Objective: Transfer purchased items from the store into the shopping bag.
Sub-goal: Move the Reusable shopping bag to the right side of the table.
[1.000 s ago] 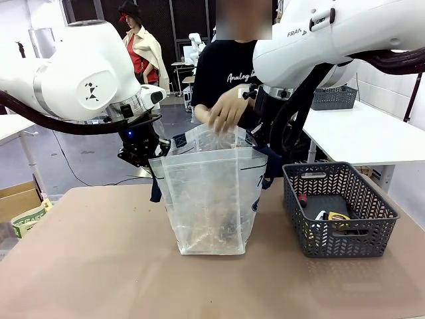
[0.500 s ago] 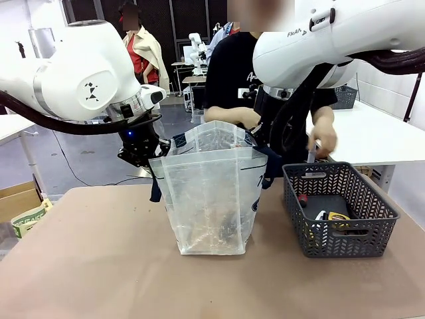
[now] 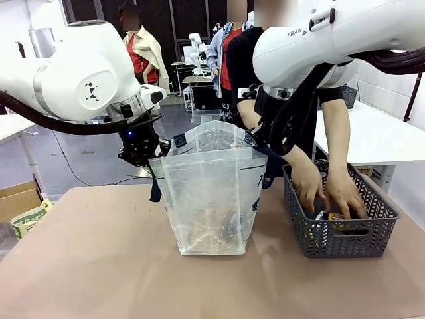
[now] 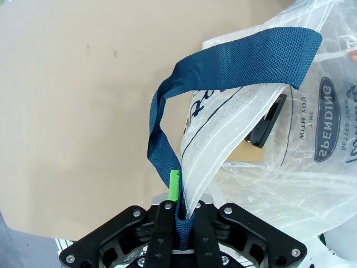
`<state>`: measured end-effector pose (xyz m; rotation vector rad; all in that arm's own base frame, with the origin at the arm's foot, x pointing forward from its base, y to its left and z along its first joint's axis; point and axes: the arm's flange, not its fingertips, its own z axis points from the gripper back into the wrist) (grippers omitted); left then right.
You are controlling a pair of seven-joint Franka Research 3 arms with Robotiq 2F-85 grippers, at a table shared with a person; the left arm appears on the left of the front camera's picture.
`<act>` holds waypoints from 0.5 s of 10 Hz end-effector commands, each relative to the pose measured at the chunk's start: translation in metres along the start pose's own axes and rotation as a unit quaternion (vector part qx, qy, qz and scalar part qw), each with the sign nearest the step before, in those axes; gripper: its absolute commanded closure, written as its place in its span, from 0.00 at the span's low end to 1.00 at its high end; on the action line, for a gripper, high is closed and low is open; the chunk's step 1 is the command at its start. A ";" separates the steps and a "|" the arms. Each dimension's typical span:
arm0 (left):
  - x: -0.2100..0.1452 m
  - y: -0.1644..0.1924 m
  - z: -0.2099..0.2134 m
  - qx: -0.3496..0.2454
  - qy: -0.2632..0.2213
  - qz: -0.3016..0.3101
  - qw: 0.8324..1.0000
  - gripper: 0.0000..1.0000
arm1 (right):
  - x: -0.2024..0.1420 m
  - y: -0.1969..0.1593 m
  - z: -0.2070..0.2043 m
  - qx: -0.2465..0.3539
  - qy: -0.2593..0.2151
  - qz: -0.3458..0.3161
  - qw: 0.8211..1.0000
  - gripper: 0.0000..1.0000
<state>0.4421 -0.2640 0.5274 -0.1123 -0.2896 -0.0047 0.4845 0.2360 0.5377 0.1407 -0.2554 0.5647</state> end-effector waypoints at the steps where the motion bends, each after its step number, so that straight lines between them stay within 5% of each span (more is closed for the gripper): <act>1: -0.001 0.004 0.000 0.001 -0.001 0.009 1.000 1.00 | -0.001 -0.002 0.000 -0.001 0.000 -0.005 1.000 1.00; 5: -0.001 0.004 0.000 0.001 -0.001 0.009 1.000 1.00 | -0.001 -0.002 0.000 -0.001 0.000 -0.005 1.000 1.00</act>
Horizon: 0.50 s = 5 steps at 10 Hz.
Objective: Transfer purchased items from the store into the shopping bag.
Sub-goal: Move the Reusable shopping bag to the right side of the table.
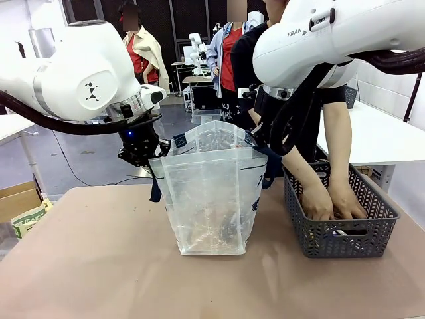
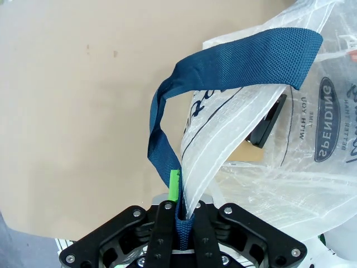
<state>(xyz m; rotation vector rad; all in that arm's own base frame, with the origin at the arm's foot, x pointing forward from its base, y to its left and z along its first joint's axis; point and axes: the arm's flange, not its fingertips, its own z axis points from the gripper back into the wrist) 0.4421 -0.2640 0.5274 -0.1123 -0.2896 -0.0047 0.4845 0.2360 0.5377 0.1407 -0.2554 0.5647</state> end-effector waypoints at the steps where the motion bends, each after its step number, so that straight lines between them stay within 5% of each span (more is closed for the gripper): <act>1: -0.001 0.004 0.000 0.001 -0.001 0.009 1.000 1.00 | -0.001 -0.002 0.000 -0.001 0.000 -0.005 1.000 1.00; 5: -0.001 0.004 0.000 0.001 -0.001 0.009 1.000 1.00 | -0.001 -0.002 0.000 -0.001 0.000 -0.005 1.000 1.00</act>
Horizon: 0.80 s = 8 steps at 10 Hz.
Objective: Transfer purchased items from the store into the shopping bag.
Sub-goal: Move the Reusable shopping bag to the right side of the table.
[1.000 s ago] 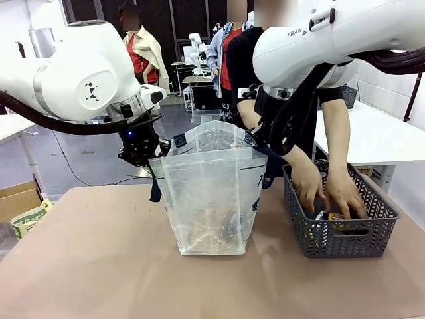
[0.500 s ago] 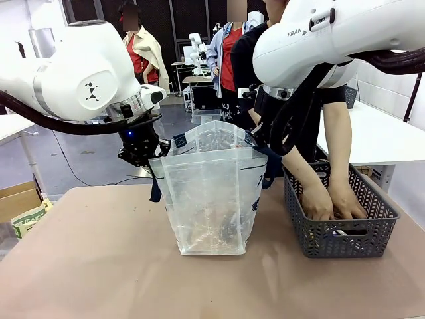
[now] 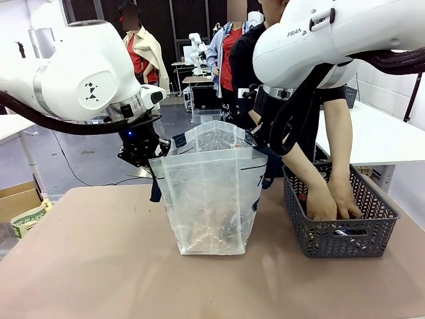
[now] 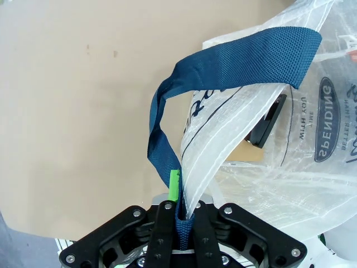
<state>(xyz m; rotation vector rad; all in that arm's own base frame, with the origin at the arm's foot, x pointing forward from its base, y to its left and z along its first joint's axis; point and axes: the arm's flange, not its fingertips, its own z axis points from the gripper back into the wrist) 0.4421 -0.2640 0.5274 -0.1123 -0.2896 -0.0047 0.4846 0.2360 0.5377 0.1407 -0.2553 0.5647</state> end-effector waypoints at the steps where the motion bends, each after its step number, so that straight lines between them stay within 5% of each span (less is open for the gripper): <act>1: -0.001 0.004 0.000 0.001 -0.001 0.009 1.000 1.00 | -0.001 -0.002 0.000 -0.001 0.000 -0.005 1.000 1.00; 8: -0.001 0.004 0.000 0.001 -0.001 0.009 1.000 1.00 | -0.001 -0.002 0.000 -0.001 0.000 -0.005 1.000 1.00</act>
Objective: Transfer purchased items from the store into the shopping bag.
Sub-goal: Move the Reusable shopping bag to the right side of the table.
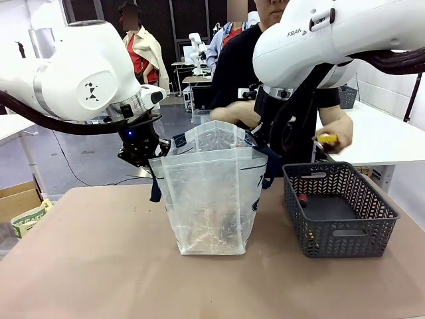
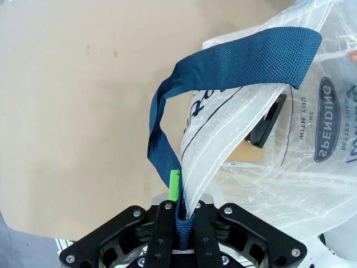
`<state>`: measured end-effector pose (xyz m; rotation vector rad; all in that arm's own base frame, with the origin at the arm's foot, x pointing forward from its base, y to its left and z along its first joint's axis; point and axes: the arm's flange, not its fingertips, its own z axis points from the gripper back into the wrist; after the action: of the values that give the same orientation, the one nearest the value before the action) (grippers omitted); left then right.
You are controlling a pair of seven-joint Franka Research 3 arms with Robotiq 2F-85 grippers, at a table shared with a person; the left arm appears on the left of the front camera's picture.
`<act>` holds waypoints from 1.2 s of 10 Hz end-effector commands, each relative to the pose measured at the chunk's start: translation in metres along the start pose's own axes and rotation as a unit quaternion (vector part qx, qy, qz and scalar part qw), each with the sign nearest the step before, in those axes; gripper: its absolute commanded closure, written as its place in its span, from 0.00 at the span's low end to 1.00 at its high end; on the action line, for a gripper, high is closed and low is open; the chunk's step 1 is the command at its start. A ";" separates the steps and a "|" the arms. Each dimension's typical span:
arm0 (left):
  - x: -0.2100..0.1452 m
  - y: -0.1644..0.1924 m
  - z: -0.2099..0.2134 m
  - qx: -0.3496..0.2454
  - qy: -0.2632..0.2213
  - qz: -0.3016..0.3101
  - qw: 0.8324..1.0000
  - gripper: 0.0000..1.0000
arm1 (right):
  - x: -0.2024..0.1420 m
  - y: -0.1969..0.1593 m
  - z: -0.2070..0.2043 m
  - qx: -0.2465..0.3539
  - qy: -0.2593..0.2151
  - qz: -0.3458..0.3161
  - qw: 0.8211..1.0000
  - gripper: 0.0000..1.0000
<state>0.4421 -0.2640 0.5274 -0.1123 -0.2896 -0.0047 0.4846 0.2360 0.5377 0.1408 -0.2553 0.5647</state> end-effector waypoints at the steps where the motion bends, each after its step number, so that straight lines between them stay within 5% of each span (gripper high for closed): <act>1: -0.001 0.004 0.000 0.001 -0.001 0.009 1.000 1.00 | -0.001 -0.002 0.000 -0.001 0.000 -0.005 1.000 1.00; 12: -0.001 0.004 0.000 0.001 -0.001 0.009 1.000 1.00 | -0.001 -0.002 0.000 -0.001 0.000 -0.005 1.000 1.00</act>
<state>0.4421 -0.2640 0.5274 -0.1123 -0.2896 -0.0046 0.4846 0.2360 0.5376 0.1408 -0.2552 0.5646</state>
